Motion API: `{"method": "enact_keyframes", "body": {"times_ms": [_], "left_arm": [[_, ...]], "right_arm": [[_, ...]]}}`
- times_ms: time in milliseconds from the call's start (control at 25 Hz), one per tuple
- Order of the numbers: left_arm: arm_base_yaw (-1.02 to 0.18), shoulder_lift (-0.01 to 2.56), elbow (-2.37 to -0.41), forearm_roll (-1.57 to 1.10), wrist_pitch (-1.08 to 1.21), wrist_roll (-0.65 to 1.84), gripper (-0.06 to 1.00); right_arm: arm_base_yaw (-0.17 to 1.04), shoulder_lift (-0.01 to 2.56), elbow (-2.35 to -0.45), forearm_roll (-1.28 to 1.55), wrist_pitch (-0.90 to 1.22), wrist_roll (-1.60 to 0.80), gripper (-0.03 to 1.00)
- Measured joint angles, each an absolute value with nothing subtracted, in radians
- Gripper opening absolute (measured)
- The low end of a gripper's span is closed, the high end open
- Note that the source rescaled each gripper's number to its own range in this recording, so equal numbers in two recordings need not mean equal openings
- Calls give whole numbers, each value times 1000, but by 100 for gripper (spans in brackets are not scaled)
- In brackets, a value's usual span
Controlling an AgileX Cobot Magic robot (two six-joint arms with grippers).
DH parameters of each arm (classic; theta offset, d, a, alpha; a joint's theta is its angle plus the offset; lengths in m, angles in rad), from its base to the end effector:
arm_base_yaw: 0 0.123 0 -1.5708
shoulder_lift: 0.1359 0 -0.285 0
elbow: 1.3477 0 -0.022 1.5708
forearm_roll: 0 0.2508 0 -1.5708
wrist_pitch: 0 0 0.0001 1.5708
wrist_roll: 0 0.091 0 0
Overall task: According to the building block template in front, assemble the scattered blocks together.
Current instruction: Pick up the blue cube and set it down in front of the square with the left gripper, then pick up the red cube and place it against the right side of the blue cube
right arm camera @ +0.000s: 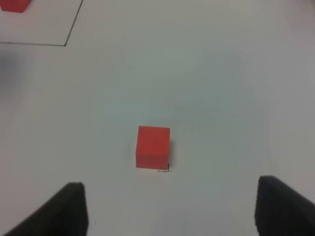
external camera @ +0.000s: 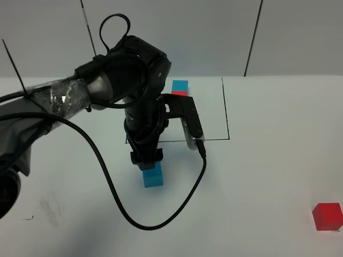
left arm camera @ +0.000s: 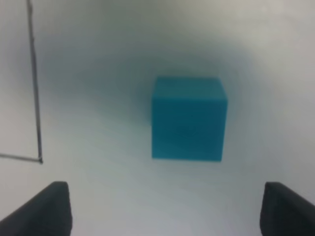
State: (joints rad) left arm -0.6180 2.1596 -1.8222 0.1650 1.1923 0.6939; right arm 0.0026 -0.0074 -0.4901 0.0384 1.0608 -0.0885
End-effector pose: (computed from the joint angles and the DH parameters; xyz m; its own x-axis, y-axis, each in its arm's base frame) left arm 0.3742 -0.2489 0.2064 -0.2069 0.9783 0.0072 0.9587 0.2013 0.2010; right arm -0.0049 0.0030 0.2745 -0.4547 -0.0708 -0.8878 -0.0642 0.9968 -0.0466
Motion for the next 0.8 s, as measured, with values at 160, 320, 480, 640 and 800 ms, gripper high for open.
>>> {"method": "enact_keyframes", "body": {"times_ms": [160, 320, 480, 640, 800], "left_arm": [[-611, 2103, -1822, 270, 1192, 526, 100], [-573, 2050, -1822, 315, 1192, 382, 100], [-512, 1999, -1822, 318, 1193, 285, 100], [-448, 1942, -1822, 319, 1194, 197, 100], [-384, 1872, -1822, 320, 1194, 112, 100]], "right_arm": [[3, -7, -490, 38, 1061, -88, 55], [3, -7, -490, 38, 1061, -88, 55], [3, -7, -490, 38, 1061, -88, 55], [3, -7, -490, 38, 1061, -88, 55], [3, -7, -490, 38, 1061, -88, 55]]}}
